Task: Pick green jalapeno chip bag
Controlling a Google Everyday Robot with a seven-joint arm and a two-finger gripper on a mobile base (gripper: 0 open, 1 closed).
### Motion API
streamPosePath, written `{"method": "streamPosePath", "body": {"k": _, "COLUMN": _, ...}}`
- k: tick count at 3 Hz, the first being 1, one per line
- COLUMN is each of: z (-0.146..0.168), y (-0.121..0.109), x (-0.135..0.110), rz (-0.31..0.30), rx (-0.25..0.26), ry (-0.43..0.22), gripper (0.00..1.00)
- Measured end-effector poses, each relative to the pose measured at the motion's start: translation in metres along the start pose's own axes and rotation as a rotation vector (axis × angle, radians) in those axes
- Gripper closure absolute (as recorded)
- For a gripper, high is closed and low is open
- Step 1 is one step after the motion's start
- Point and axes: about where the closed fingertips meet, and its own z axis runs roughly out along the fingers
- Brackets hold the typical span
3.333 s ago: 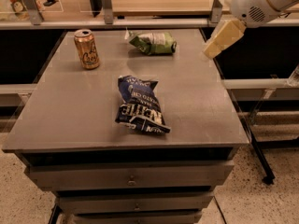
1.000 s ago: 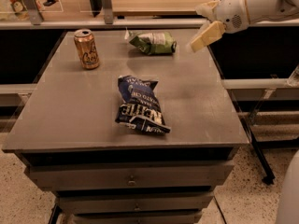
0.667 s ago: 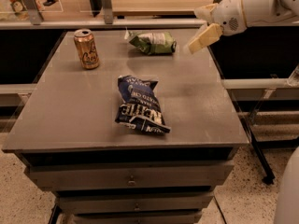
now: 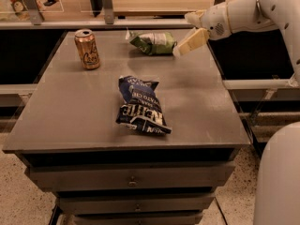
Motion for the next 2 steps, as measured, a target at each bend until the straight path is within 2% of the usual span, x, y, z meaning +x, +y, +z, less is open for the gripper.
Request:
{"method": "streamPosePath", "body": {"k": 1, "z": 0.015, "y": -0.011, "x": 0.001, "rz": 0.010, "rx": 0.018, "ry": -0.007, "gripper": 0.00}}
{"method": "streamPosePath", "body": {"k": 2, "z": 0.019, "y": -0.022, "x": 0.001, "rz": 0.008, "rx": 0.080, "ry": -0.009, "gripper": 0.00}}
